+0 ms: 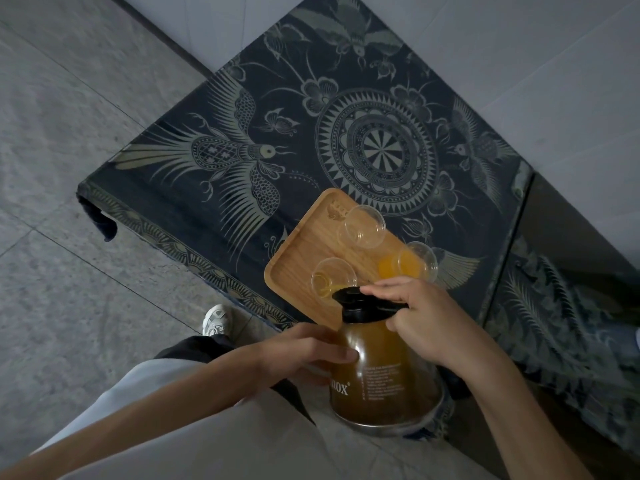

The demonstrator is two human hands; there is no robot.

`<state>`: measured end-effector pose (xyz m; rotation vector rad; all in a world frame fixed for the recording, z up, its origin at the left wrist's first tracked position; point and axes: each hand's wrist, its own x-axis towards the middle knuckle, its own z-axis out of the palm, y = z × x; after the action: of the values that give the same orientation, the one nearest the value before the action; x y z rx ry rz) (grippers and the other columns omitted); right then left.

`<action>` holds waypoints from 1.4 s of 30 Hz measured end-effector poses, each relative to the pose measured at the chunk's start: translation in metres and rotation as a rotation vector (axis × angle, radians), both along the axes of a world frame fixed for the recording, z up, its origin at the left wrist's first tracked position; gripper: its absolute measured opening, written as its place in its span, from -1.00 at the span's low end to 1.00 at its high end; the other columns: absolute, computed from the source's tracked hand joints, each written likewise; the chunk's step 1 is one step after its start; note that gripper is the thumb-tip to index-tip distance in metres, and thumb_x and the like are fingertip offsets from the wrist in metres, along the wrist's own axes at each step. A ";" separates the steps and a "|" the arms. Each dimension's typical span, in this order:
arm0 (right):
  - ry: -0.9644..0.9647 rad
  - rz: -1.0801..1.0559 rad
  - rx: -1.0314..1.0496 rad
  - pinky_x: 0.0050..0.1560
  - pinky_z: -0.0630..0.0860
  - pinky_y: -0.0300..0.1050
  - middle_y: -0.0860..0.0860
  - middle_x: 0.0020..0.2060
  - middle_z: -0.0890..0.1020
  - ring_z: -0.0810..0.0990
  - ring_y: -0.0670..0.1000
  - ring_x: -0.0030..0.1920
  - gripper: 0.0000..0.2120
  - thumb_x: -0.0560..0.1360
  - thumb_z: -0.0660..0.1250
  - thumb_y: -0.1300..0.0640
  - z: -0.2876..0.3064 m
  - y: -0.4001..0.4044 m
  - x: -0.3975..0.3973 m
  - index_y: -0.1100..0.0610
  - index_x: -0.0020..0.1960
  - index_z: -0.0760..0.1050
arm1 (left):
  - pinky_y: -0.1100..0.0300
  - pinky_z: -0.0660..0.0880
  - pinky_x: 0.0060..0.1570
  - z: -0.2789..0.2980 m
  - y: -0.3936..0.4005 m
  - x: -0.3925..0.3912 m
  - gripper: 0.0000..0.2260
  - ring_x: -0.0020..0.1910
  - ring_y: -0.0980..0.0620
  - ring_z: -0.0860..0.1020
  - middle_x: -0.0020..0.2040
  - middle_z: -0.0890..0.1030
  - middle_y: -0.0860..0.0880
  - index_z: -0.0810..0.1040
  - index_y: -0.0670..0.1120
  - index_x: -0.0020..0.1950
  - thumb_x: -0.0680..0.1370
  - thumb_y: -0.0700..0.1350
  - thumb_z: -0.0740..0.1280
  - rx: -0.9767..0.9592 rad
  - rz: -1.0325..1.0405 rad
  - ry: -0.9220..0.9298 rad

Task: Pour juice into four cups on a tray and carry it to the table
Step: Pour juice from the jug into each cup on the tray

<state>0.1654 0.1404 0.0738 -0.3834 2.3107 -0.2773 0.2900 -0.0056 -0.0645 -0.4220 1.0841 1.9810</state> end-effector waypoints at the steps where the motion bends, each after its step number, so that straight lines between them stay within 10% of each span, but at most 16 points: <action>1: 0.002 -0.002 0.000 0.22 0.30 -0.22 -0.24 0.37 0.49 0.41 -0.15 0.34 -0.39 0.47 0.24 0.38 0.001 0.000 0.000 -0.17 0.35 0.57 | -0.14 0.54 0.43 0.001 0.000 0.000 -0.44 0.30 -0.07 0.68 0.27 0.73 -0.02 0.64 -0.02 0.37 0.41 0.13 0.56 0.000 -0.002 0.007; 42: -0.017 0.061 0.061 -0.10 0.24 -0.40 -0.26 0.21 0.51 0.42 -0.16 0.18 -0.44 0.49 0.25 0.35 0.016 -0.015 -0.020 -0.18 0.31 0.59 | 0.32 0.62 0.05 0.021 -0.005 -0.016 -0.74 0.12 0.16 0.73 0.13 0.78 0.10 0.67 0.01 0.30 0.61 -0.13 0.42 0.036 -0.006 0.042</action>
<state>0.1450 0.1253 0.0896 -0.4182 2.2807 -0.1795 0.2744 -0.0109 -0.0436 -0.3589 1.0732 2.0092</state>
